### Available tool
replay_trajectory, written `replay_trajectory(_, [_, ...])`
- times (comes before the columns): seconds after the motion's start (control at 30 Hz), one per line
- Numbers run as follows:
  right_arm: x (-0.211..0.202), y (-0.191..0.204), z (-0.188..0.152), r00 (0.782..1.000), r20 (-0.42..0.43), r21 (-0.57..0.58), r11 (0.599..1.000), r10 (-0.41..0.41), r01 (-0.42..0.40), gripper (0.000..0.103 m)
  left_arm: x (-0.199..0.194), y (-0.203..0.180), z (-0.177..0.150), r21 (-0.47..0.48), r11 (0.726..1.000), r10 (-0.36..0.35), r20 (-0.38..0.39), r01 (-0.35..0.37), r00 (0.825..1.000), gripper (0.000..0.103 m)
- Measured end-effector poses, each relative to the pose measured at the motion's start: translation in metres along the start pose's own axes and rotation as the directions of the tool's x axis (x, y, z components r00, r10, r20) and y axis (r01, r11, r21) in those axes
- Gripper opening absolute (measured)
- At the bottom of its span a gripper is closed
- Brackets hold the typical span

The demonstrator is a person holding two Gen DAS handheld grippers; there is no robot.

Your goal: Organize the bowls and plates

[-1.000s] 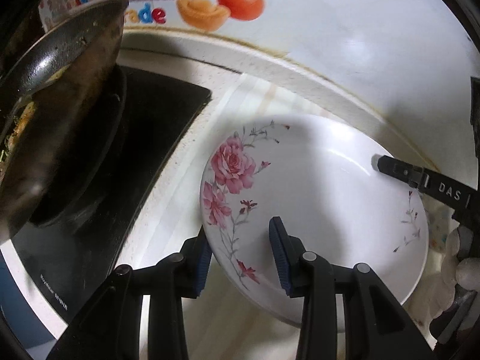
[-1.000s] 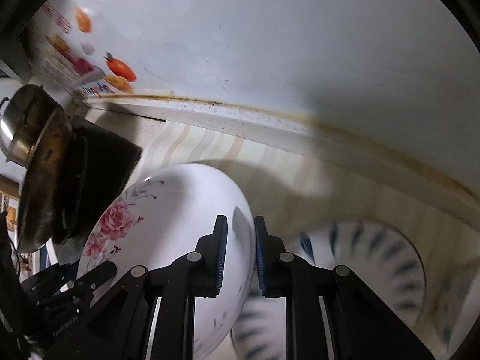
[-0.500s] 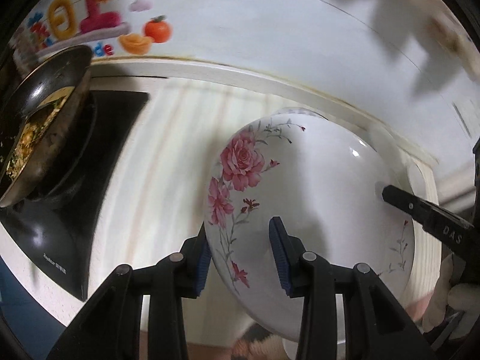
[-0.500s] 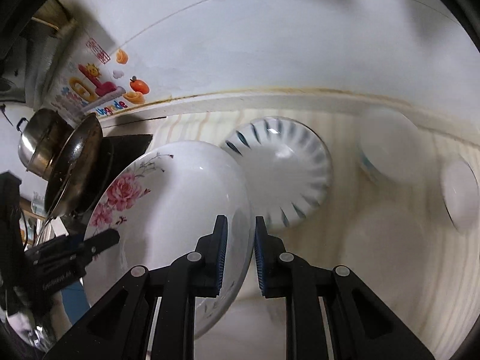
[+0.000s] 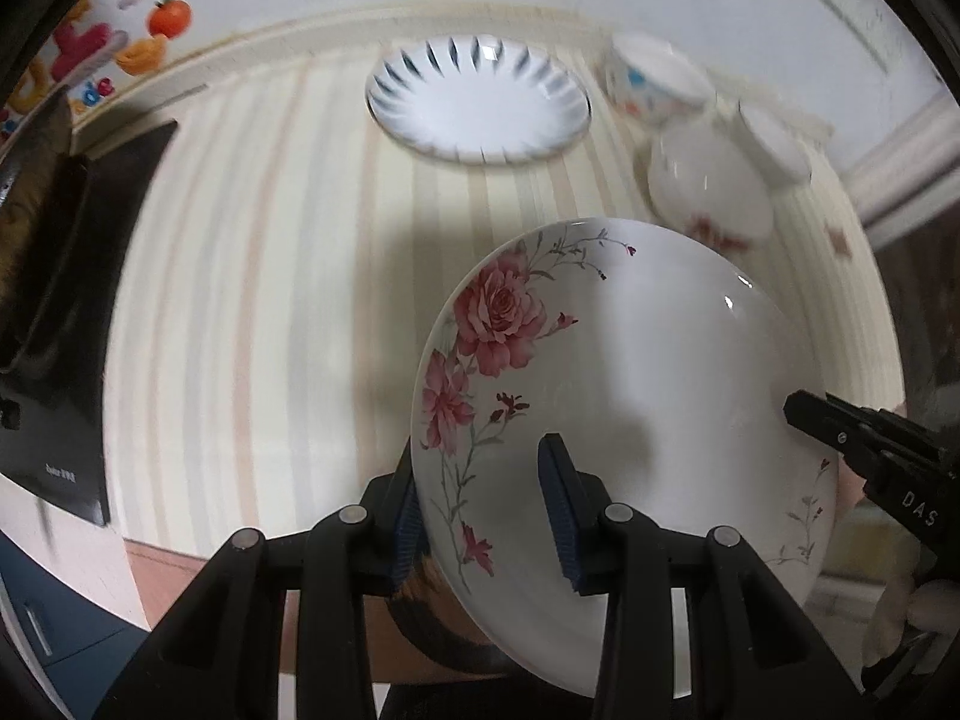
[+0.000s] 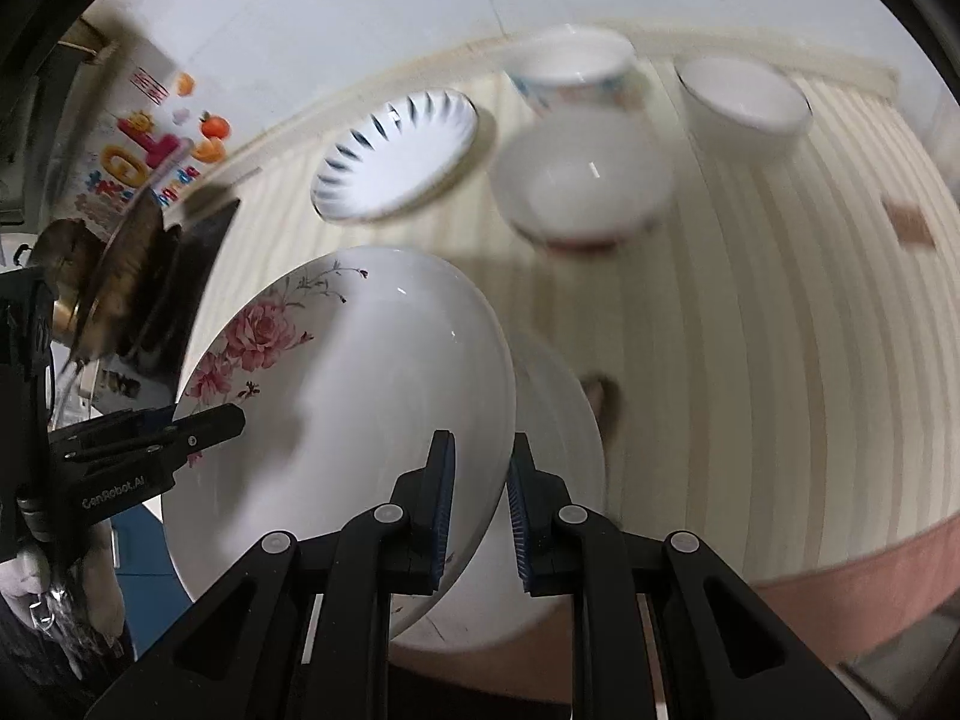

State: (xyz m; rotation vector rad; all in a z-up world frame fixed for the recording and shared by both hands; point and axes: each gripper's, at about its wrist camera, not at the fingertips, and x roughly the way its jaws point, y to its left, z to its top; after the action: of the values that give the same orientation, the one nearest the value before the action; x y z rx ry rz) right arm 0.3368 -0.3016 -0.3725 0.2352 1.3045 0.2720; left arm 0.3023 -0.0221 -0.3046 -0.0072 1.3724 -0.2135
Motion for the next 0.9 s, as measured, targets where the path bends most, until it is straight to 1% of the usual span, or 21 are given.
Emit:
replay_trajectory(0.13, [0.012, -0.012, -0.022, 1.0, -0.025, 0.014, 1.0, -0.006, 0.006, 0.019, 0.013, -0.008, -0.011, 0.022, 0.999, 0.024, -0.037, -0.023, 0.999, 0.034])
replay_trajectory(0.3, [0.025, -0.017, -0.029, 0.999, -0.041, 0.028, 1.0, -0.009, 0.011, 0.019, 0.026, -0.017, -0.015, 0.06, 0.996, 0.063, -0.062, -0.059, 0.996, 0.034])
replay_trajectory(0.77, [0.042, -0.021, -0.015, 0.998, -0.06, 0.027, 0.999, -0.036, 0.037, 0.019, 0.049, -0.034, -0.018, 0.077, 0.994, 0.089, -0.099, -0.082, 0.991, 0.034])
replay_trajectory(0.9, [0.045, -0.024, -0.013, 0.998, -0.06, 0.034, 0.999, -0.031, 0.033, 0.019, 0.057, -0.036, -0.017, 0.076, 0.994, 0.093, -0.114, -0.085, 0.989, 0.034])
